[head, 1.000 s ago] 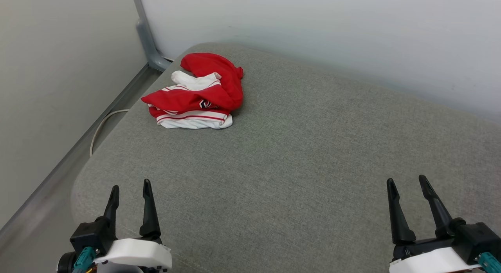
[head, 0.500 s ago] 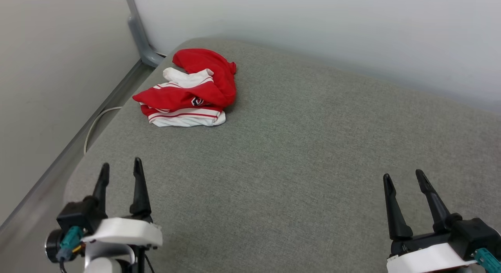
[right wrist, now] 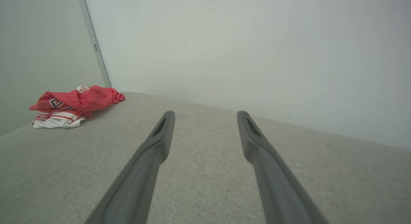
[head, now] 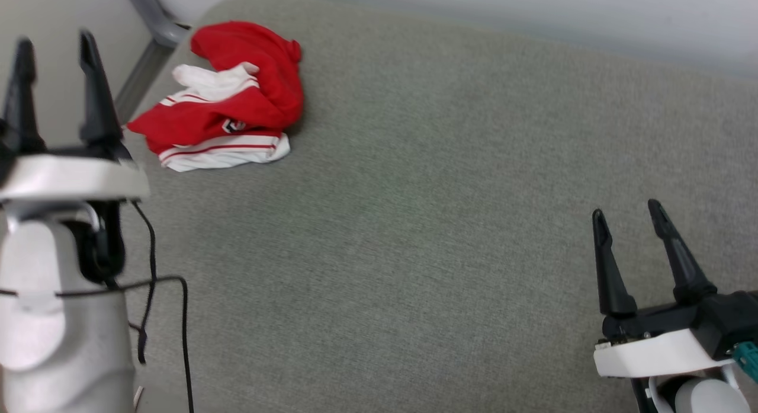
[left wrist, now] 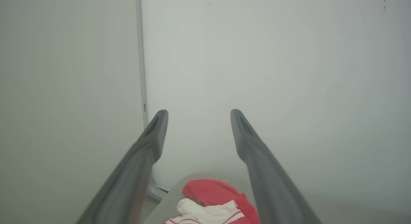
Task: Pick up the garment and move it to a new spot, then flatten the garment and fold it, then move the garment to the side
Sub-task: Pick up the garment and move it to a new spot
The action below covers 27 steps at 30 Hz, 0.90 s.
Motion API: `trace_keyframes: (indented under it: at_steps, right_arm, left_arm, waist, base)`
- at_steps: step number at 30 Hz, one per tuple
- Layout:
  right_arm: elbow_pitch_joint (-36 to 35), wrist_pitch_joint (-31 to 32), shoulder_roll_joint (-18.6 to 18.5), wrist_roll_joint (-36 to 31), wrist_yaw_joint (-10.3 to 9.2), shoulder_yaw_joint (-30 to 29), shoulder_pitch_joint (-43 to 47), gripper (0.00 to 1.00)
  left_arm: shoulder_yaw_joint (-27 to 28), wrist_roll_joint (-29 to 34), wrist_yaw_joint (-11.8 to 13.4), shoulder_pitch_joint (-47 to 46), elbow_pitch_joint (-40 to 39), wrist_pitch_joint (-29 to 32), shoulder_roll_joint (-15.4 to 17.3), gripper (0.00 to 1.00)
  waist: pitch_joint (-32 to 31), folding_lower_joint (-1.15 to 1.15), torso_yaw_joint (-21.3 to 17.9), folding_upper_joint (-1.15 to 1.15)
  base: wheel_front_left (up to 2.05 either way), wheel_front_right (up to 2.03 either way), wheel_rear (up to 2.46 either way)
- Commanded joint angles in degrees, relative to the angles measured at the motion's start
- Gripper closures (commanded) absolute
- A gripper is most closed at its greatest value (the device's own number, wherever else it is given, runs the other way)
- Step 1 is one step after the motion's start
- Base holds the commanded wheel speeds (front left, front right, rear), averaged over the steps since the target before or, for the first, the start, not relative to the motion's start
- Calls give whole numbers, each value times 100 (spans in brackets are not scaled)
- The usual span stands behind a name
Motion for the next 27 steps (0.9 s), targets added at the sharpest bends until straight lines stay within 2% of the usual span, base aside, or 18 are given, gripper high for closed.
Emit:
trace_keyframes:
  at_steps: [1,9,10,14,21,27]
  right_arm:
    - [-65,-12,-1,-59,-4,-1,-126,0]
    - [-281,-12,-1,-228,-4,-33,-408,0]
    - [-342,-12,-1,-248,-4,-57,-458,0]
    - [-420,-12,-1,-280,-4,-72,-554,0]
    - [-510,-12,-1,-310,-4,-74,-643,0]
    - [-577,-12,-1,-342,-4,-121,-725,0]
  left_arm:
    - [6,-43,-37,-252,87,-16,105,0]
    - [-540,-283,-74,-1440,896,83,791,0]
    - [-949,-543,-76,-1804,1199,373,1133,0]
    - [-1559,-939,-75,-2173,1555,1072,1603,0]
    - [-2533,-1940,-75,-2534,2114,3074,2196,0]
    - [-3161,-2520,-75,-2607,2293,4385,2482,0]
  waist:
    - [312,-1,-193,0]
    - [774,-1,-410,0]
    - [919,-1,-487,0]
    - [1074,-1,-591,0]
    - [1284,-1,-727,0]
    - [1504,-1,-799,0]
  base:
    - [0,0,0]
    - [0,0,0]
    - [0,0,0]
    - [0,0,0]
    - [0,0,0]
    - [0,0,0]
